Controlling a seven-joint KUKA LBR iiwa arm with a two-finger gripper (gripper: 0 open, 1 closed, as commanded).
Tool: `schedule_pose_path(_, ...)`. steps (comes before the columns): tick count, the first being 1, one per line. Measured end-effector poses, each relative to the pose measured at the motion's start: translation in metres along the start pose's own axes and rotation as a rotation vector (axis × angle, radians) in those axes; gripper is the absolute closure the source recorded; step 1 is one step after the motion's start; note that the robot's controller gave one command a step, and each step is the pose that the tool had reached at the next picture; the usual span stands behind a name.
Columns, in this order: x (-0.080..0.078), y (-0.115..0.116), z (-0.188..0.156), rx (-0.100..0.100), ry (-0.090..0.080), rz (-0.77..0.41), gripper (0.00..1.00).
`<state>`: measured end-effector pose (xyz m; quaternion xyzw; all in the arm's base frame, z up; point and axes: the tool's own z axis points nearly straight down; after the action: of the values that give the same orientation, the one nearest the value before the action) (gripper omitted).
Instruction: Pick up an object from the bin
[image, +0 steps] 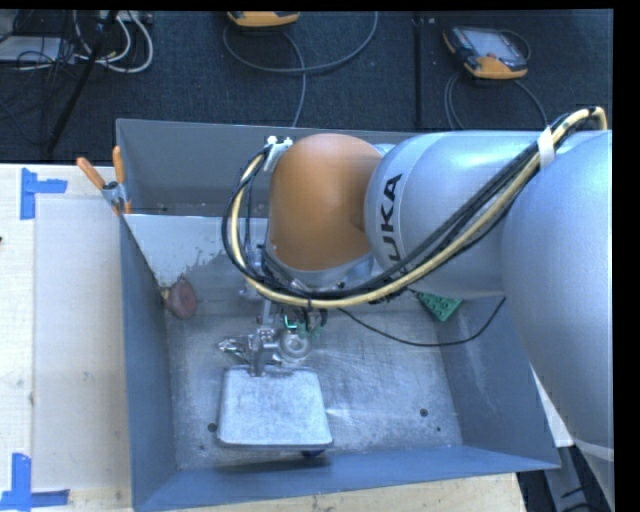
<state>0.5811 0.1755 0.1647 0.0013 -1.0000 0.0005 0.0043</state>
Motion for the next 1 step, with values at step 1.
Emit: schedule_pose_path(1,-0.0029,0.0031,0.061,-0.005,-0.018,-0.286,0.0)
